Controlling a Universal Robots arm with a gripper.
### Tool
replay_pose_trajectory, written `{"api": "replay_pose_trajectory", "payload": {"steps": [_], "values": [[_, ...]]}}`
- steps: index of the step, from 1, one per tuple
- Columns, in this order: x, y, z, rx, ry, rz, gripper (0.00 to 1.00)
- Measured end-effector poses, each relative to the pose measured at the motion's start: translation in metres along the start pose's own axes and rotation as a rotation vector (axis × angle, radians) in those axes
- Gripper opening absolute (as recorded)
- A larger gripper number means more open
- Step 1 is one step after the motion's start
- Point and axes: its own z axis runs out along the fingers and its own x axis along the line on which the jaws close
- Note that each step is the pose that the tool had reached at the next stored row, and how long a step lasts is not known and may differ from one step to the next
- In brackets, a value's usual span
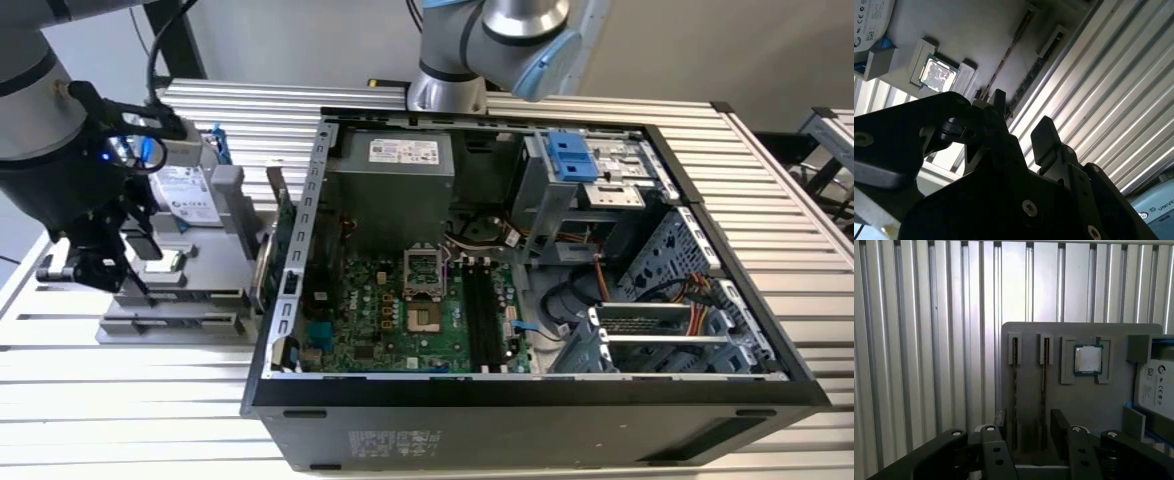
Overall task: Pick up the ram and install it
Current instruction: 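Pick up the ram and move it above insertion slot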
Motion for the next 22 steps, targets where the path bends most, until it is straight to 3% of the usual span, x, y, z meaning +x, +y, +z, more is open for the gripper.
{"api": "replay_pose_trajectory", "payload": {"steps": [16, 22], "values": [[0.001, -0.0062, 0.0291, -0.0007, -0.0001, -0.007, 1.0], [0.0015, -0.0059, 0.04, -0.0006, -0.0001, -0.002, 1.0]]}}
